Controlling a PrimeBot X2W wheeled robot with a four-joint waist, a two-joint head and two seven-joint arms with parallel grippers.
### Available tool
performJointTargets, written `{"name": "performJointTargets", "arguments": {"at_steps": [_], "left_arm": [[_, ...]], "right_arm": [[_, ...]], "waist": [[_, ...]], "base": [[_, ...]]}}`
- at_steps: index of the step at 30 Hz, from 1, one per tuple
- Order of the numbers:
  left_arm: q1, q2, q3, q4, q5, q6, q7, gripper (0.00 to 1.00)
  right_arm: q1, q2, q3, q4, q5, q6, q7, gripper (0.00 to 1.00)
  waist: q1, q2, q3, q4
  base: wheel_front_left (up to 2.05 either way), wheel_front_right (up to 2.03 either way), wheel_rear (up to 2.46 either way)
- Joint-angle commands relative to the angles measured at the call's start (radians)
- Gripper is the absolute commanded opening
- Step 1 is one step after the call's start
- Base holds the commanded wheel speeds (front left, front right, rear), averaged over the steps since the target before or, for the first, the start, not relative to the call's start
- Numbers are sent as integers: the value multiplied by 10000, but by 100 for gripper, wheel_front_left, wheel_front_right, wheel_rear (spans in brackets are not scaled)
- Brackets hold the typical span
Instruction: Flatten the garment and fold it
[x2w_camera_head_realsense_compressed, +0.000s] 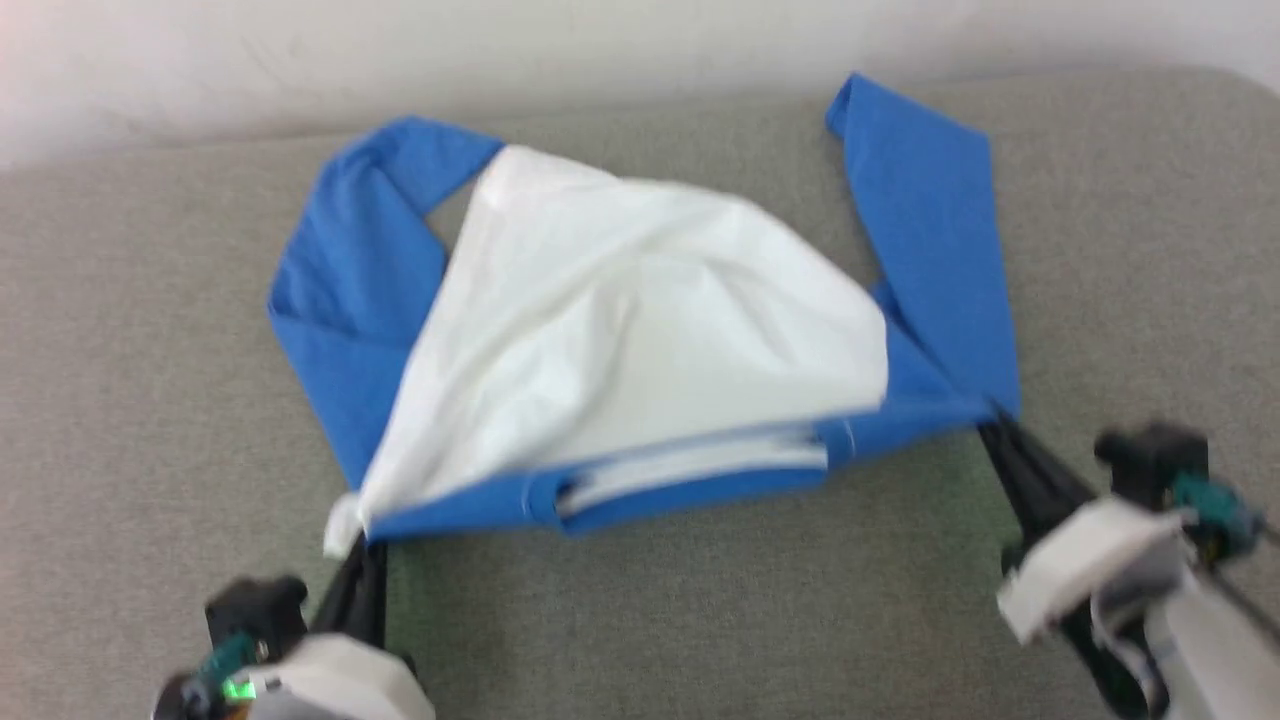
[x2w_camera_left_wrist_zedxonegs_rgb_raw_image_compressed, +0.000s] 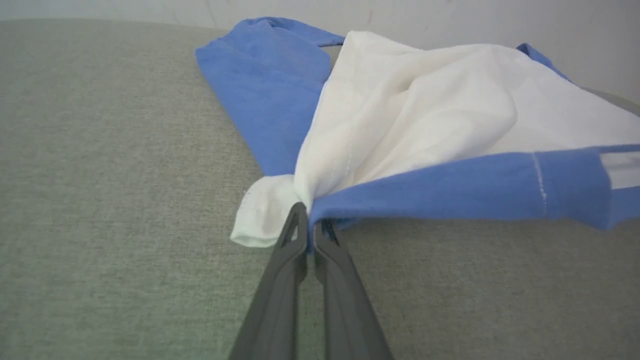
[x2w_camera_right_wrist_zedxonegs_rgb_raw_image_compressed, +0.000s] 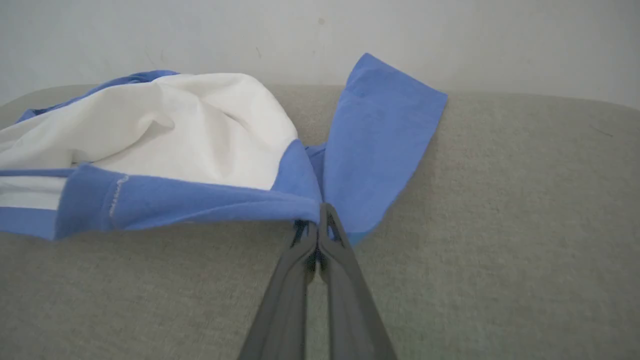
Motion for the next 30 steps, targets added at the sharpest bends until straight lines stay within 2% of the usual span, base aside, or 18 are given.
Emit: {"name": "performJointTargets", "arguments": {"at_steps": [1, 4, 8, 13, 16, 17, 18, 19, 20, 21, 25, 30], "left_arm": [[512, 156, 70, -221, 35, 308, 240, 0], [1291, 186, -10, -669, -45, 581, 833, 0], [2072, 179, -224, -910, -372, 704, 1844, 0], [2353, 181, -425, -916, -615, 573, 2300, 0], [2181, 59, -558, -770, -749, 285, 2119, 0], [2128, 6, -611, -674, -831, 158, 2081, 0], [2068, -51, -649, -579, -912, 35, 2016, 32], [2017, -108, -662, -499, -1001, -69, 1945, 58], [1980, -147, -669, -420, -1072, -146, 1896, 94], [1930, -155, -666, -369, -1076, -199, 1793, 100], [1800, -227, -523, -391, -1121, -289, 1291, 100], [1647, -252, -80, -841, -1009, -340, -32, 100]], "right_arm": [[704, 95, -554, -361, -268, -34, 221, 0], [2013, 563, -1388, -1219, -852, -34, 817, 0], [3461, 1259, -2088, -2226, -1523, -34, 1595, 0], [4530, 1682, -2198, -2976, -2189, -34, 2361, 0], [4685, 1824, -1988, -3049, -2398, -34, 2585, 0], [4684, 1846, -1925, -3012, -2417, -34, 2610, 4], [4669, 1855, -1853, -2956, -2396, -34, 2620, 27], [4650, 1842, -1754, -2897, -2345, -34, 2652, 46], [4620, 1814, -1662, -2859, -2297, -34, 2656, 85], [4580, 1788, -1576, -2853, -2262, -34, 2608, 100], [4525, 1799, -1444, -2995, -2057, -34, 2300, 100], [4613, 1950, -1543, -3523, -1794, -34, 1750, 100]], "waist": [[4, 0, -538, 157], [4, 0, -685, 162], [4, 0, -839, 161], [4, 0, -982, 167], [4, 0, -1085, 148], [4, 0, -1115, 139], [4, 0, -1154, 132], [4, 0, -1188, 126], [4, 0, -1222, 122], [4, 0, -1263, 122], [4, 0, -1393, 162], [4, 0, -1637, 241]], "base": [[0, 0, 0], [0, 0, 0], [0, 0, 0], [0, 0, 0], [0, 0, 0], [0, 0, 0], [0, 0, 0], [0, 0, 0], [0, 0, 0], [0, 0, 0], [0, 0, 0], [0, 0, 0]]}}
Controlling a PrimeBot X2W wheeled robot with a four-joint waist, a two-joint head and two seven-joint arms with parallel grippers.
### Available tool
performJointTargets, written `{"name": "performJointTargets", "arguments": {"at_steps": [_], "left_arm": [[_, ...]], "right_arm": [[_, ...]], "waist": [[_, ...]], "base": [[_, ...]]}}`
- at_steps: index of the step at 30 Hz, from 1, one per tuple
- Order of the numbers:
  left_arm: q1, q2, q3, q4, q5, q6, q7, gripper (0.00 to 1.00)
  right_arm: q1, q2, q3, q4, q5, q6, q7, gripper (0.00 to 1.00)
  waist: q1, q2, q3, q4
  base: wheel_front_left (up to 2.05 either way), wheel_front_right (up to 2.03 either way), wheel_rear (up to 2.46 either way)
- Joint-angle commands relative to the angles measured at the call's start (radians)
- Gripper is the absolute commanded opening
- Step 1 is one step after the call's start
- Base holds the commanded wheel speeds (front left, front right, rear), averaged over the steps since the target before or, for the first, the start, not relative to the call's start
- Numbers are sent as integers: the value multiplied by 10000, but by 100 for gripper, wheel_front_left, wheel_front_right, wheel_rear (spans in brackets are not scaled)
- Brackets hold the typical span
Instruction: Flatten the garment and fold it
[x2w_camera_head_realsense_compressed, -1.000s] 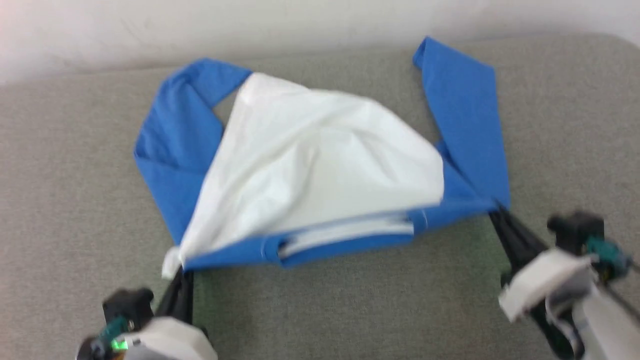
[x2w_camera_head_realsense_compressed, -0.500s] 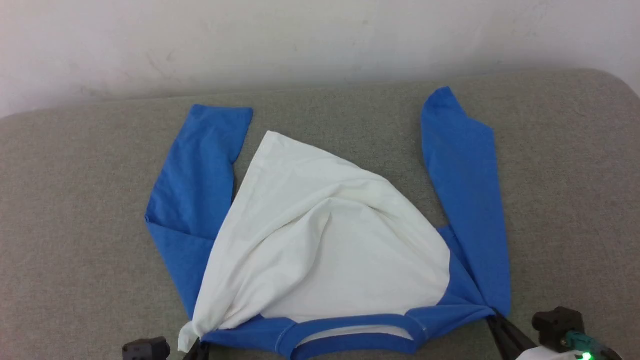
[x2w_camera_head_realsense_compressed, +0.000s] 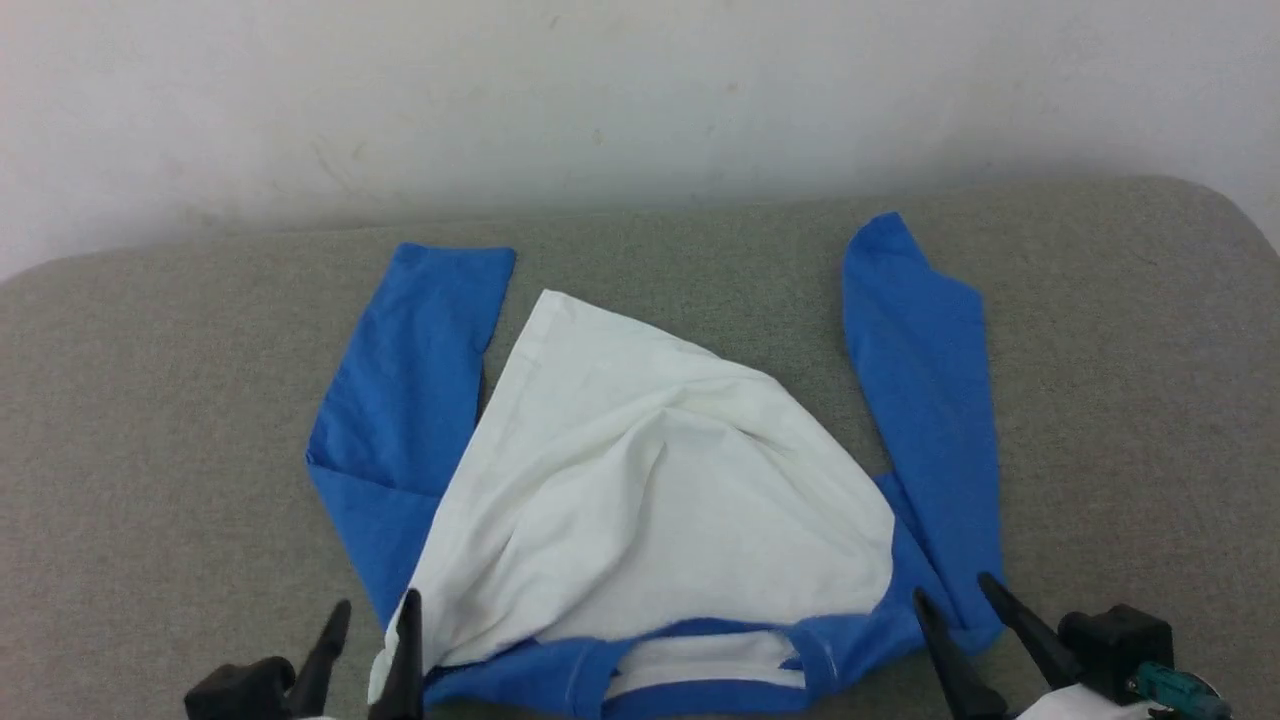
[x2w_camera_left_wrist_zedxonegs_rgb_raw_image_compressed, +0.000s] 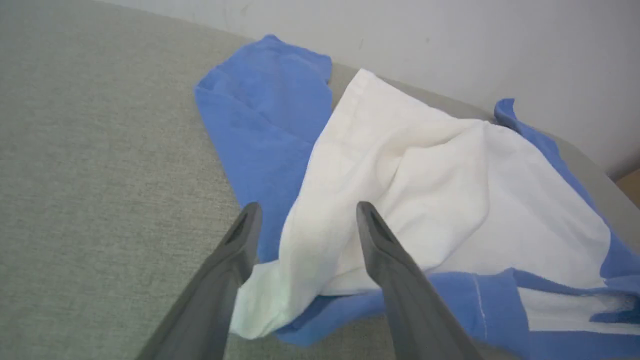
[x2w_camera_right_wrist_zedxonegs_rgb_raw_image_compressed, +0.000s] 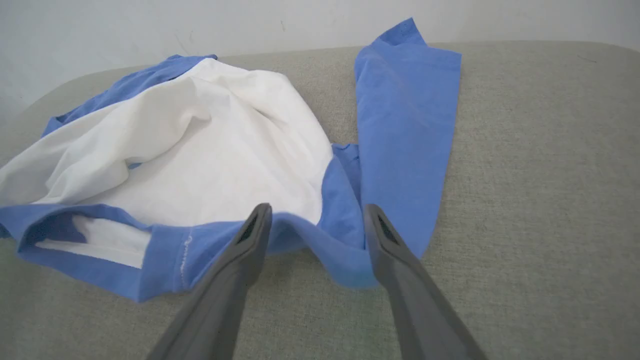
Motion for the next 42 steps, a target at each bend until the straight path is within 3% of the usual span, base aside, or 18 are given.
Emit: {"name": "performJointTargets", "arguments": {"at_steps": [1, 7, 13, 19, 24, 31, 42], "left_arm": [[-181, 9, 96, -131, 100, -42, -245, 100], [-232, 39, 663, -823, 668, 216, -1373, 100], [-153, 10, 991, -1330, 1347, 535, -1550, 100], [-98, -85, 1073, -1372, 1530, 547, -1574, 100], [-372, -244, 998, -1333, 1599, 457, -1581, 100], [-1394, -765, 490, -1084, 1848, 1, -1585, 100], [-2982, -1775, 343, -536, 2264, -1012, -1586, 100]], "right_arm": [[2, 50, -37, -149, 54, -9, -91, 100], [38, 117, -278, -993, 128, -9, -117, 100], [16, 213, -629, -1636, 138, -9, 155, 100], [-318, 226, -886, -1496, 410, -9, 524, 100], [-1948, -151, -555, -193, 908, -9, 1007, 100], [-5477, -1141, 813, 2567, 2018, -9, 1679, 100], [-9823, -2125, 4182, 5757, 3458, -9, 4279, 100]], "waist": [[0, 0, -107, 44], [0, 0, -350, 81], [0, 0, -386, 141], [0, 0, -271, 380], [0, 0, -10, 759], [0, 0, 862, 1878], [0, 0, 2686, 2950]], "base": [[0, 0, 0], [0, 0, 0], [0, 0, 0], [0, 0, 0], [0, 0, 0], [0, 0, 0], [0, 0, 0]]}}
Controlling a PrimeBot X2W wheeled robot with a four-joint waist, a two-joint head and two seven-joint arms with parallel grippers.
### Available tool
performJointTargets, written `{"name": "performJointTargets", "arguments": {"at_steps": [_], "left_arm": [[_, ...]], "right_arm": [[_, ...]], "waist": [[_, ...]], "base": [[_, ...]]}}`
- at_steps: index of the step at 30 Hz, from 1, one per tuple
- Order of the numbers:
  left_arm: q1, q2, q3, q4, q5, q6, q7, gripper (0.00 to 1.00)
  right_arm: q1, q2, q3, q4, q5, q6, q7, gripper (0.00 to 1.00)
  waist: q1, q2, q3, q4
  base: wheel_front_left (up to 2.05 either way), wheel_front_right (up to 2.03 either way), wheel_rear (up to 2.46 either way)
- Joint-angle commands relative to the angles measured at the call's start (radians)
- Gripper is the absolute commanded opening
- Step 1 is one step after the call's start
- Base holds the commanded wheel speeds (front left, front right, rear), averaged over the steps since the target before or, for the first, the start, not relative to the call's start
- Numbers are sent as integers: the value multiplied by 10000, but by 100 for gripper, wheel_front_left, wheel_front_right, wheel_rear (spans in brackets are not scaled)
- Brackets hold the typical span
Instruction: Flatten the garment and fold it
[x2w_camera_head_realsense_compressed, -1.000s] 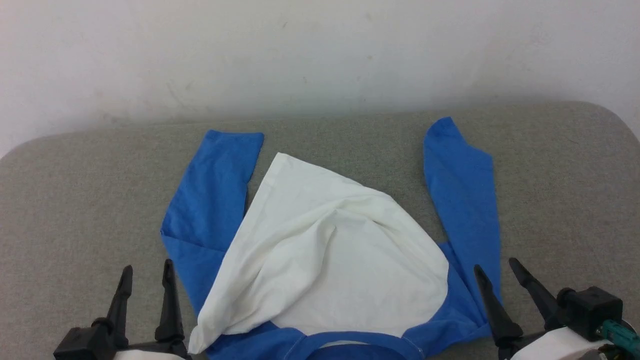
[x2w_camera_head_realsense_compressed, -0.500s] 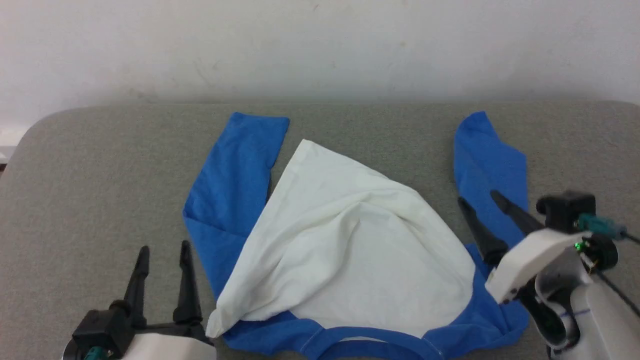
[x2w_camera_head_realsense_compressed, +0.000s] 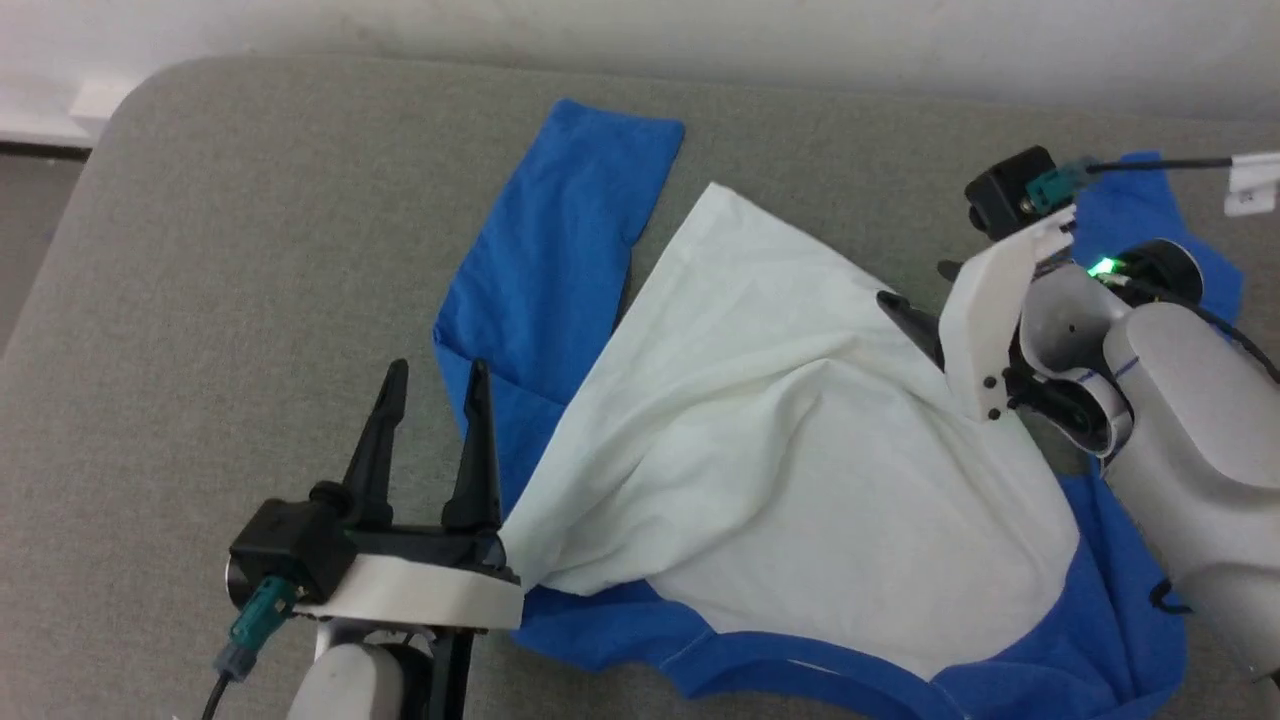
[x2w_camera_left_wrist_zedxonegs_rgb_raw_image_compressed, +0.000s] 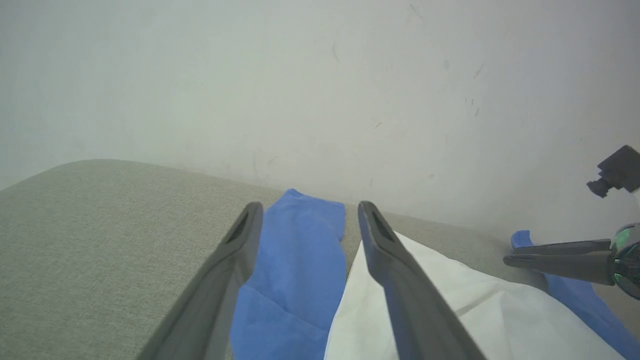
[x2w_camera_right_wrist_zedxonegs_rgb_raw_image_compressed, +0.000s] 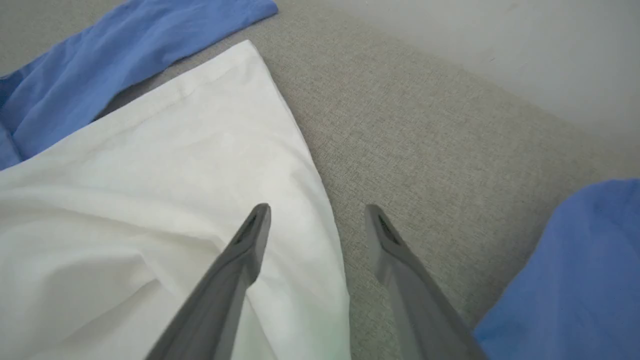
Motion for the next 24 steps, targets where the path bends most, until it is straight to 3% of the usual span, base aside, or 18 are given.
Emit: {"name": "performJointTargets", "arguments": {"at_steps": [1, 9, 12, 14, 17, 24], "left_arm": [[-253, -97, 11, 55, 72, -106, -46, 100], [-665, -269, 145, 274, 228, -426, -47, 100], [-741, -281, 235, 314, 269, -473, -47, 100], [-738, -285, 304, 301, 262, -447, -47, 100], [-704, -287, 373, 270, 231, -373, -47, 100], [-725, -289, 330, 303, 237, -355, -47, 100]], "right_arm": [[-360, -71, 374, 208, 193, -7, 155, 100], [-1658, -256, 2505, 1422, 1386, -7, 1339, 100], [-1746, -347, 3219, 1708, 1868, -7, 2175, 0], [-1876, -423, 3596, 1610, 2032, -7, 2279, 0], [-2362, -571, 3583, 1456, 1992, -7, 1127, 0], [-3323, -937, 1741, 3598, 1458, -7, -1929, 0]], "waist": [[-3, -1, 1008, 766], [-3, -1, 1559, 993], [-3, -1, 1570, 985], [-3, -1, 1556, 898], [-3, -1, 1545, 666], [-3, -1, 1450, 252]], "base": [[0, 0, 0], [0, 0, 0], [0, 0, 0], [0, 0, 0], [0, 0, 0], [0, 0, 0]]}}
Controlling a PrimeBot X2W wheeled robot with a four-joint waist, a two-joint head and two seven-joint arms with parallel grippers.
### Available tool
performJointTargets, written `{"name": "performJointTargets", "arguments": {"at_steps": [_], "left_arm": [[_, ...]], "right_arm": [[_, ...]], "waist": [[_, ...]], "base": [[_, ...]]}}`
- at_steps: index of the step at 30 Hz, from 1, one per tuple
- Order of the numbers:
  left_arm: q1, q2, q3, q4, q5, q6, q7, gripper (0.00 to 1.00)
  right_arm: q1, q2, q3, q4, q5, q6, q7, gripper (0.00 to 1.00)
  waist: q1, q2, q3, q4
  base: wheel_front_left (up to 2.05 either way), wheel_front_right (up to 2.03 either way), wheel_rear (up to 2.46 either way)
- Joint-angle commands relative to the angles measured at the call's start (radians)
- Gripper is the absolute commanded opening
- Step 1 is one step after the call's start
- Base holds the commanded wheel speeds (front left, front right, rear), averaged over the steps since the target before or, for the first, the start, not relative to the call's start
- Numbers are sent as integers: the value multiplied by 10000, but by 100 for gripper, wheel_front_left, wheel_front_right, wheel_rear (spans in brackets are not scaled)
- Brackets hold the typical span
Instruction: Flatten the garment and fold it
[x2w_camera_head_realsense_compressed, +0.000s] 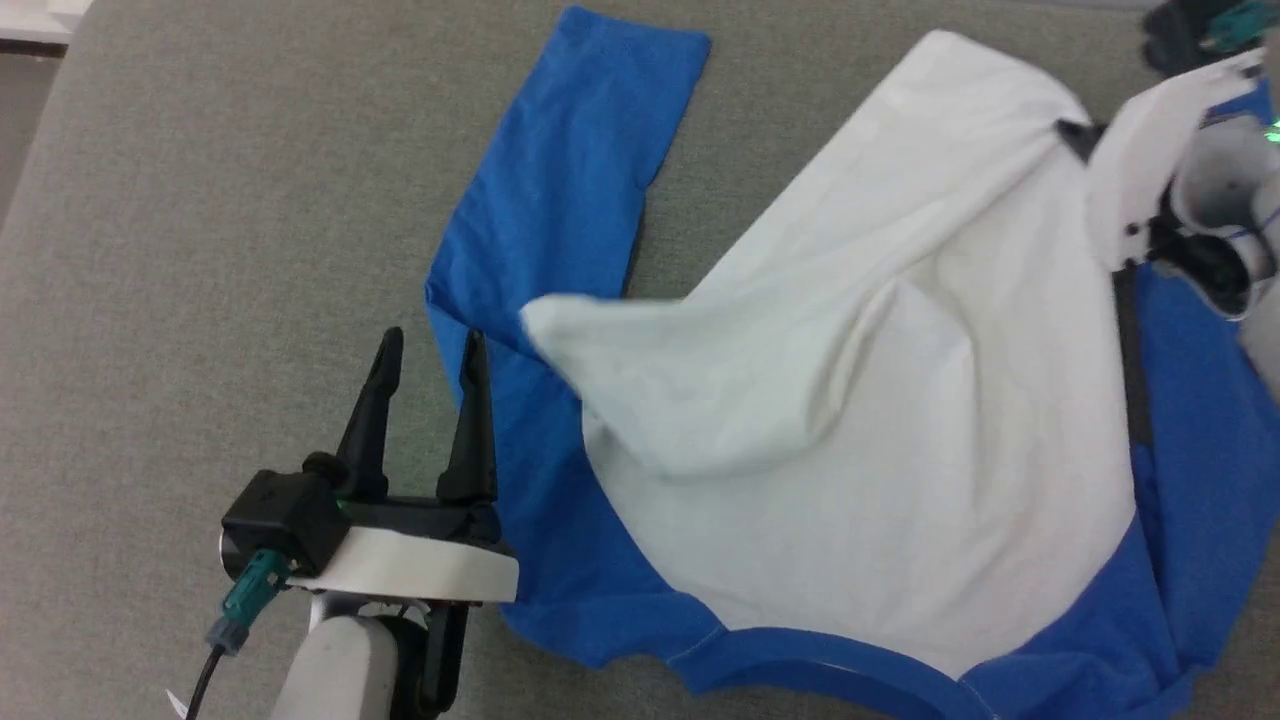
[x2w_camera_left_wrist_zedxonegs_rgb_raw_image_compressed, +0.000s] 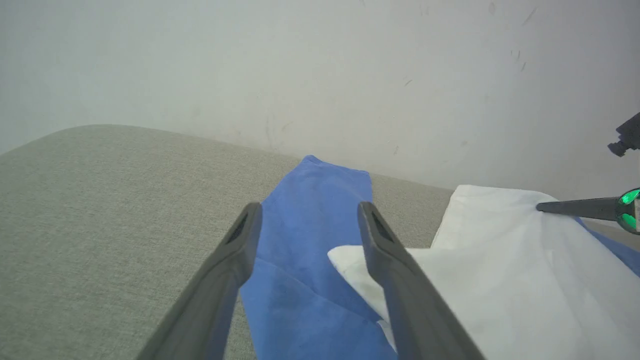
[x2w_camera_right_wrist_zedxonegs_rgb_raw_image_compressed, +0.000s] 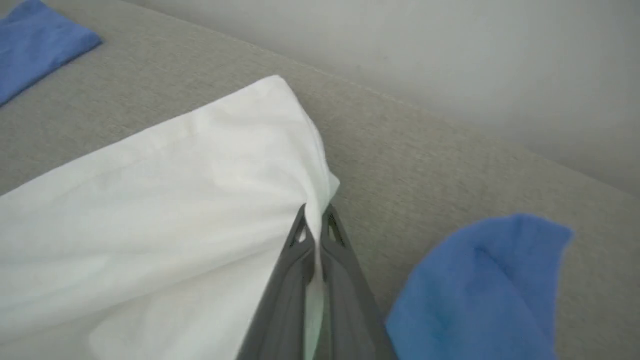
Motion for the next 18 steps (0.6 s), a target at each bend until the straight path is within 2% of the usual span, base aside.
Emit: {"name": "performJointTargets", "arguments": {"at_steps": [1, 3, 7, 8, 9, 10, 16, 18], "left_arm": [[-127, -47, 17, 37, 40, 15, -47, 100], [-118, -48, 57, 77, 66, -19, -47, 100], [-55, -48, 120, 83, 114, -15, -47, 100], [-30, -48, 151, 85, 135, -13, -47, 100], [-14, -48, 182, 86, 148, -5, -47, 100], [10, -48, 215, 102, 166, 3, -47, 100], [347, -48, 519, 286, 388, 37, -47, 100], [541, -47, 661, 361, 478, 35, -47, 100]], "right_arm": [[-119, -110, -363, 577, -46, -19, -392, 0], [-47, -199, -733, 1260, -87, -19, -819, 0], [291, -111, -943, 1671, -59, -19, -1386, 0], [424, -57, -930, 1680, -48, -19, -1568, 25], [568, 7, -964, 1674, 32, -19, -1758, 86], [700, 66, -1026, 1625, 132, -19, -2034, 100], [1427, 115, -1249, 1163, -78, -19, -4870, 100], [1768, 127, -1373, 931, -309, -19, -5384, 100]], "waist": [[-2, 0, -80, -157], [-2, 0, -106, -246], [-2, 0, -109, -411], [-2, 0, -94, -478], [-2, 0, -91, -535], [-2, 0, -108, -598], [-2, 0, -597, -1035], [-2, 0, -900, -1223]], "base": [[0, 0, 0], [0, 0, 0], [0, 0, 0], [0, 0, 0], [0, 0, 0], [0, 0, 0], [0, 0, 0], [0, 0, 0]]}}
